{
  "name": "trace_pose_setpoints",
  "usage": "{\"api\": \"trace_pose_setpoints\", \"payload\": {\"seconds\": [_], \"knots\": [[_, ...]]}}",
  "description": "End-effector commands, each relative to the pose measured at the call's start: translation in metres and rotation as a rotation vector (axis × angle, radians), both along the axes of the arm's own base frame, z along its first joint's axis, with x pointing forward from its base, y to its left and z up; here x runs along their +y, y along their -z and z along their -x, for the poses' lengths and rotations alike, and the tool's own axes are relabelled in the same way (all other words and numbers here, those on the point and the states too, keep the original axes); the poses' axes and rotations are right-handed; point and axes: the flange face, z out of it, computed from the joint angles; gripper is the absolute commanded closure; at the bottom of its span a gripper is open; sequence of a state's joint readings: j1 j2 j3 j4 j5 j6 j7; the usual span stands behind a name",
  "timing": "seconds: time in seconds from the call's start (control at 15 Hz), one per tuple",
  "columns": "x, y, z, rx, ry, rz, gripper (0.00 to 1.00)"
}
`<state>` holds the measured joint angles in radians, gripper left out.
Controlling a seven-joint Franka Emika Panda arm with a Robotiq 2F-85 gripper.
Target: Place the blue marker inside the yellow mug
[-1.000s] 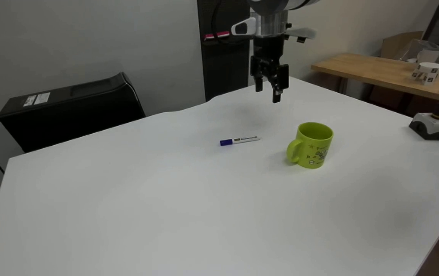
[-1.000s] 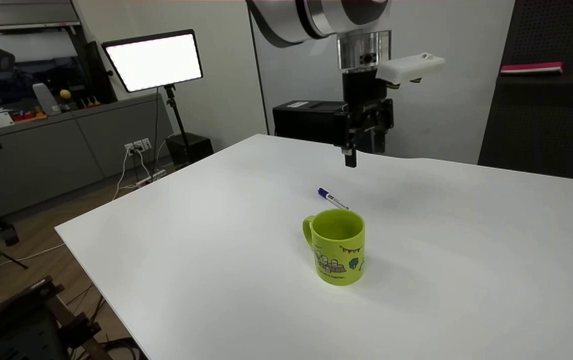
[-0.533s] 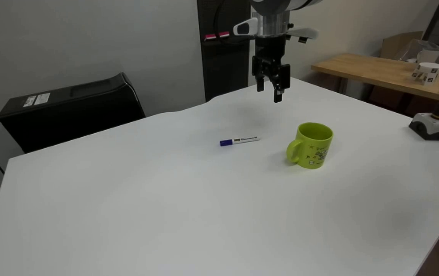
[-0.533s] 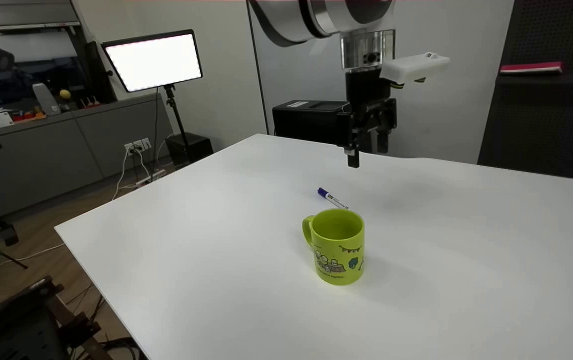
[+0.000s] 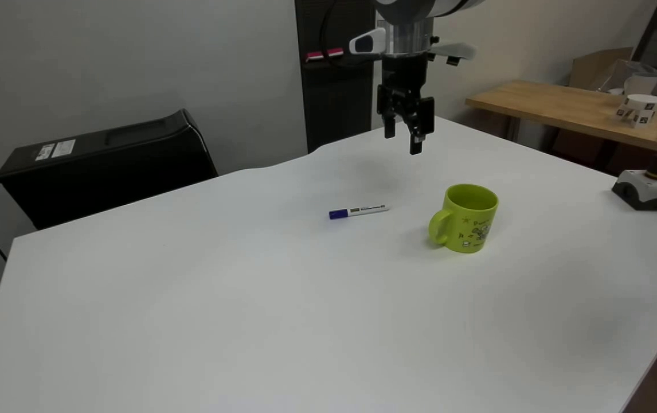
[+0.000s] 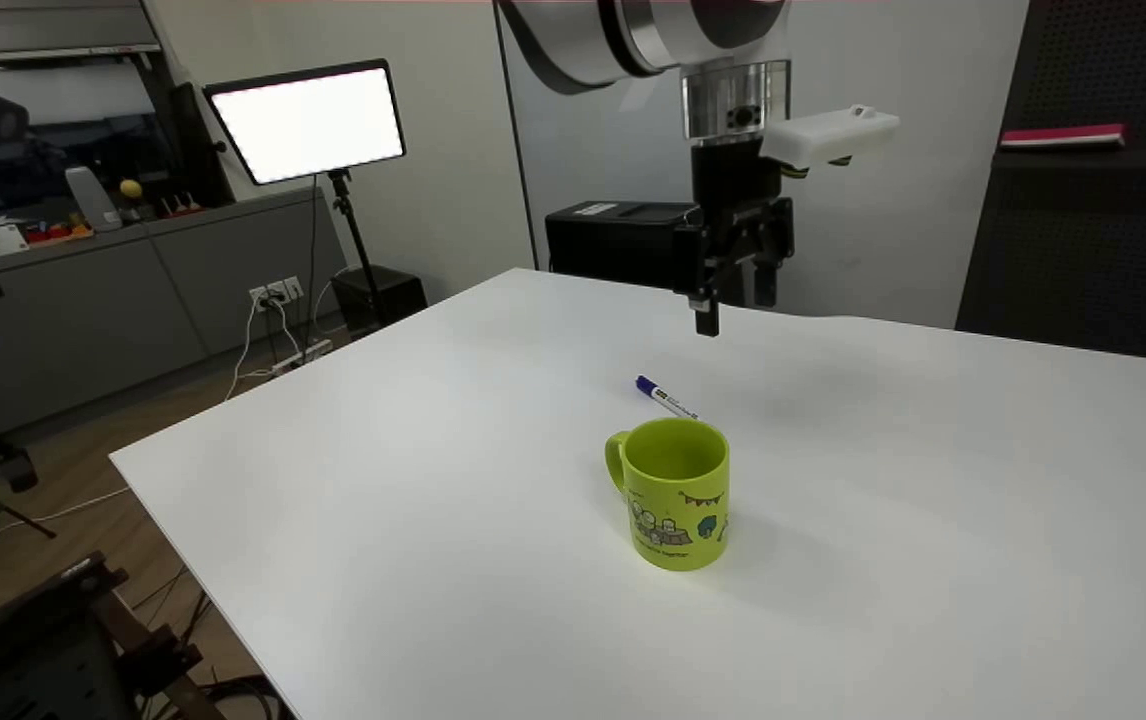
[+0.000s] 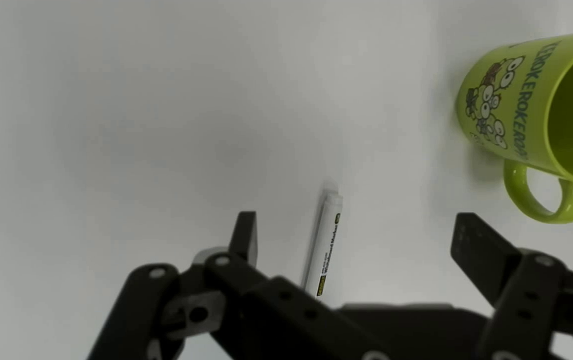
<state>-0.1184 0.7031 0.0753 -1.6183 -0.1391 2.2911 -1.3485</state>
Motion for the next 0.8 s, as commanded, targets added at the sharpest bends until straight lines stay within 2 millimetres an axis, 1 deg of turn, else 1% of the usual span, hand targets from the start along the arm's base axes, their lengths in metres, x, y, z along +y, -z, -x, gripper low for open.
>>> {"api": "trace_pose_setpoints", "payload": {"seconds": [0.0,0.47,0.73], "knots": [[0.002,0.007,-0.001,0.006,0.006,0.020,0.00],[0.014,0.049,-0.002,0.061,-0.030,0.044,0.00],[0.019,0.069,-0.006,0.039,-0.042,0.073,0.00]]}}
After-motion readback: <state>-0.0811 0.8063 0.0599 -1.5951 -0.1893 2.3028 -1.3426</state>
